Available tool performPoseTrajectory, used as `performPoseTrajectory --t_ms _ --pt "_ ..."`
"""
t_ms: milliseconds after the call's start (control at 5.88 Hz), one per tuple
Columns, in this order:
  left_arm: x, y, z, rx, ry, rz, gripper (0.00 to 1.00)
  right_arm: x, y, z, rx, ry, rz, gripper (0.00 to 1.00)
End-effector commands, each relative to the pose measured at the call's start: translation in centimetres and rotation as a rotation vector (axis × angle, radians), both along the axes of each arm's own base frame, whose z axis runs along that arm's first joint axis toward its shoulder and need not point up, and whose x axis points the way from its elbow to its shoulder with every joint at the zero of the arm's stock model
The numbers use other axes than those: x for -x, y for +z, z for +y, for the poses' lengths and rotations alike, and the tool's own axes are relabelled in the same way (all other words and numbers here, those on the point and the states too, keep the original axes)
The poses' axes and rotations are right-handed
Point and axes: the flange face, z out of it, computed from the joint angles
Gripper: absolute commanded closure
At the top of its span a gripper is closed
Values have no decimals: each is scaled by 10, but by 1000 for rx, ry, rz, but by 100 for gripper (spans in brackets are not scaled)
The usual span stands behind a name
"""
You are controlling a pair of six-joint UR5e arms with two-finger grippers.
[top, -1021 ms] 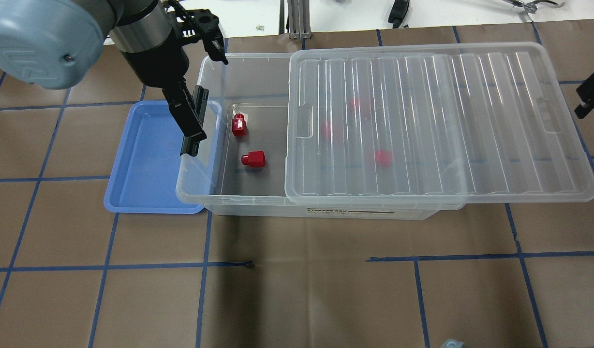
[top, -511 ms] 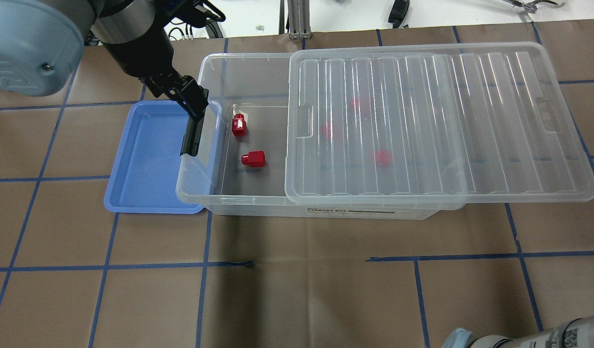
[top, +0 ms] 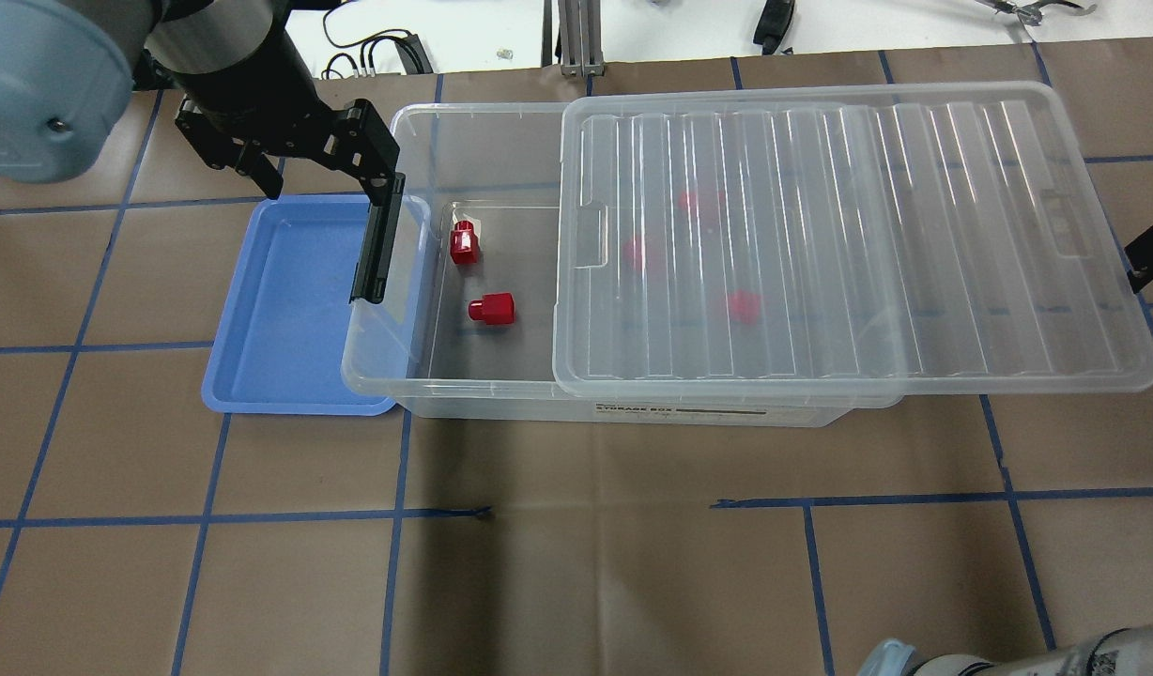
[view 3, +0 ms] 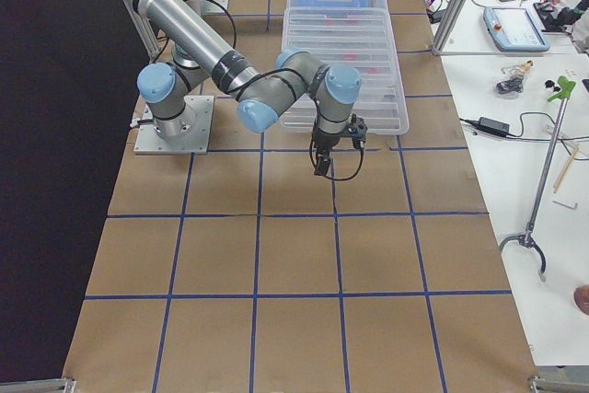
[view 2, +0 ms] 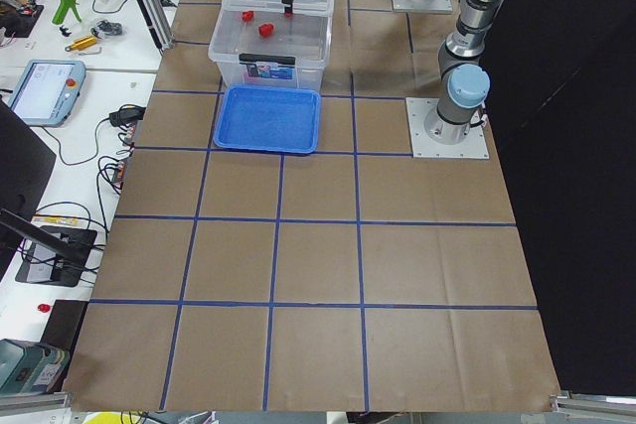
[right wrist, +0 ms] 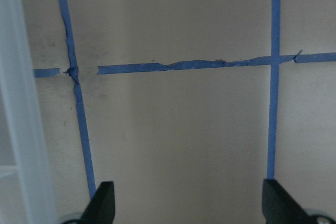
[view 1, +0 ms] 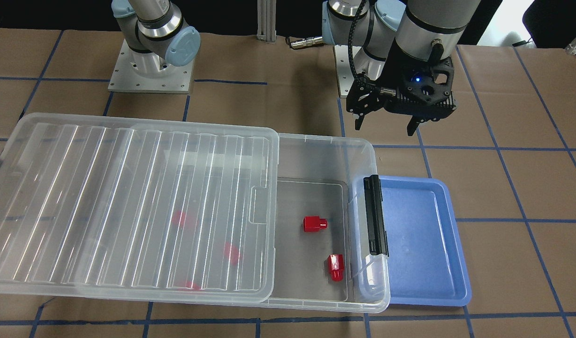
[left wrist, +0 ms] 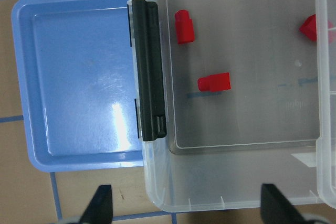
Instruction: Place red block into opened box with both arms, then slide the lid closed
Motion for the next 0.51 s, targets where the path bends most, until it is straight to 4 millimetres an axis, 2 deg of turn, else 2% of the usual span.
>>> performPoseTrajectory --t_ms 0,170,340 --pt "-5 -1 -1 -1 31 0 2 -29 4 -9 15 32 -19 0" --pt "-10 -1 -2 0 39 3 2 -39 7 -9 16 46 -16 0" --pt "-10 -1 -3 2 40 3 2 -47 2 2 8 48 -28 0"
